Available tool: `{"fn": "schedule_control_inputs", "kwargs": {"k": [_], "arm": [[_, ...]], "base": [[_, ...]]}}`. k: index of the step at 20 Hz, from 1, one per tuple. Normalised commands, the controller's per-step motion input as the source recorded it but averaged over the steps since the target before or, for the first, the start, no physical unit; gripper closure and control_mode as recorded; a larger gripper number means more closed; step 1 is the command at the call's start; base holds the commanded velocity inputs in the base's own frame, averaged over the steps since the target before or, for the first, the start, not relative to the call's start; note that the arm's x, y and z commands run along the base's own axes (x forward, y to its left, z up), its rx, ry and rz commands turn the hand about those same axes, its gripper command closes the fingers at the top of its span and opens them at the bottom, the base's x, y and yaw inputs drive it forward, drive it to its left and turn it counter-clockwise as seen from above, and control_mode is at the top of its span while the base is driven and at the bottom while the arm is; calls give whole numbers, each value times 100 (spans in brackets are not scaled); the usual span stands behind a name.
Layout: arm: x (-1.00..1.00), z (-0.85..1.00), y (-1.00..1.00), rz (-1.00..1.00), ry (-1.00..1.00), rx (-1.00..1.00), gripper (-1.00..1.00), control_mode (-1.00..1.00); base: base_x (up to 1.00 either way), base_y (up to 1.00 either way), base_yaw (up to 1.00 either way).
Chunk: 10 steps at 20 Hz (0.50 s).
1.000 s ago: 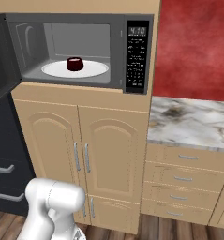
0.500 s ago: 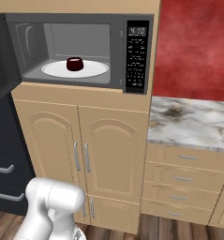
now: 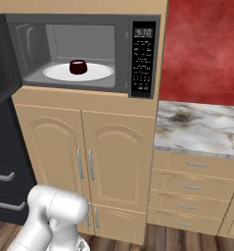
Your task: Pick the mug from the counter and place it inside the microwave. Then close the microwave.
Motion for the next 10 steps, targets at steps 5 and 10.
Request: {"fn": "schedule_control_inputs", "kwargs": {"k": [5, 10], "arm": [[14, 17, 77, -10, 0, -17, -100, -100], [30, 0, 47, -19, 0, -5, -100, -100]], "base": [[0, 0, 0], [0, 0, 0]]}}
